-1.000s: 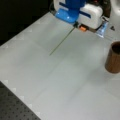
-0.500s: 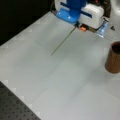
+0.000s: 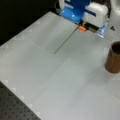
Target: Flower insertion into a vase
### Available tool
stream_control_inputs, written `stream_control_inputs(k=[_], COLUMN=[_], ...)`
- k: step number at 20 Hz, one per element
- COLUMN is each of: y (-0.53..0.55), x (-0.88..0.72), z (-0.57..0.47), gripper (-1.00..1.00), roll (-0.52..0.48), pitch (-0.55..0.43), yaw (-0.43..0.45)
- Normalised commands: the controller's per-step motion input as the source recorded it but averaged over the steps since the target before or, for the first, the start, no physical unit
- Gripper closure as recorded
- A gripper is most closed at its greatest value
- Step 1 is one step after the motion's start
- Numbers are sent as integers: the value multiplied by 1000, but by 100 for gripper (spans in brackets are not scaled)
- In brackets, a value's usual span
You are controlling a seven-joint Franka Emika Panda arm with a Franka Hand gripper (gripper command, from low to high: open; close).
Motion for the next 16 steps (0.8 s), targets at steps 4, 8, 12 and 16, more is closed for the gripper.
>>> stream_control_inputs(k=[4,8,12,16], y=[351,284,189,136], x=[-296,-328,-400,-400], z=[-50,-53,-41,-77], gripper=[100,100,100,100], roll=[40,74,59,72], pitch=[-80,-89,-97,-106], yaw=[-111,-82,-25,-26])
